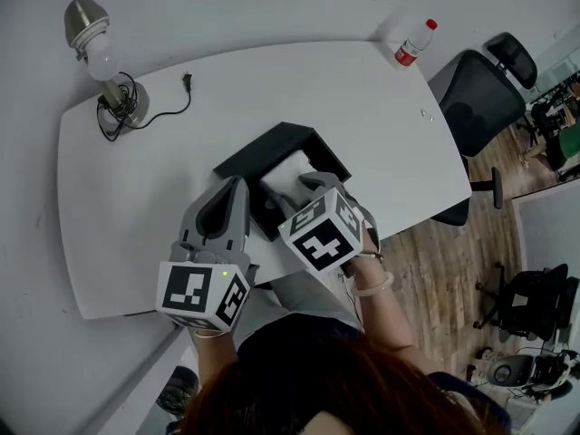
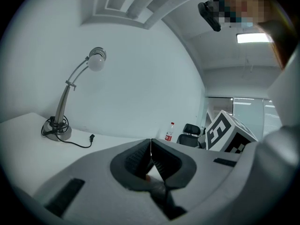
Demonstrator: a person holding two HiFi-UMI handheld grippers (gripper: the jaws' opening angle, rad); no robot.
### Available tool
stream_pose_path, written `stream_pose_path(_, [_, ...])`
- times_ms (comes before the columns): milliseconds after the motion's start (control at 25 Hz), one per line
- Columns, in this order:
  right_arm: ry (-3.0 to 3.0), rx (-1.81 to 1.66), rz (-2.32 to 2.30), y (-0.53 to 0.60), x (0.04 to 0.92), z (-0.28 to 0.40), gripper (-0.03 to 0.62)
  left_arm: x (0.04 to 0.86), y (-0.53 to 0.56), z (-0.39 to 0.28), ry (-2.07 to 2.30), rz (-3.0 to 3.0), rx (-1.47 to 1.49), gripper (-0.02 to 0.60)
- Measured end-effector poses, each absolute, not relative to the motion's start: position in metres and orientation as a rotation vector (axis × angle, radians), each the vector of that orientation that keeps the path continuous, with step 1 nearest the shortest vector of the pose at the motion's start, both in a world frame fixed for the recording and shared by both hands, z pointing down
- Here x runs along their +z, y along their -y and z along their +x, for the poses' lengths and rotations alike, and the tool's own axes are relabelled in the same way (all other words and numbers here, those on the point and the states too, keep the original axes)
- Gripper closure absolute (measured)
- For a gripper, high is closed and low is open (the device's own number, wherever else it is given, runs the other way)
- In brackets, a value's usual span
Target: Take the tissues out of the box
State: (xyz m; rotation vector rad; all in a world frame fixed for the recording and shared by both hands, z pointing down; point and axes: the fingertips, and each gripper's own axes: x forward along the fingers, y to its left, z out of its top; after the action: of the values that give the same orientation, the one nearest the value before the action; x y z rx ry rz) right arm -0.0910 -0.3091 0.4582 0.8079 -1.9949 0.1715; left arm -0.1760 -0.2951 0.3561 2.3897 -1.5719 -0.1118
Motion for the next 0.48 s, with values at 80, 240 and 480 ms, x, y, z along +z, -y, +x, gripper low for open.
stream_pose_path(80, [2.019,0.157,0.834,0.309,0.452,-0.091,0.405,0.353,0.290,-0.176,1.575,2.399,-0.113,0.560])
stream_pose_path(240, [2.057,0.127,0.879,0.306,0.441,-0.091,0.407,0.348,0.280,-0.176,1.571,2.417,-0.112,0.560])
stream_pose_path(480, [2.106,0.064,0.954,0.299,0.425,-0.089,0.407,0.341,0.264,-0.177,1.566,2.451,-0.113,0.560])
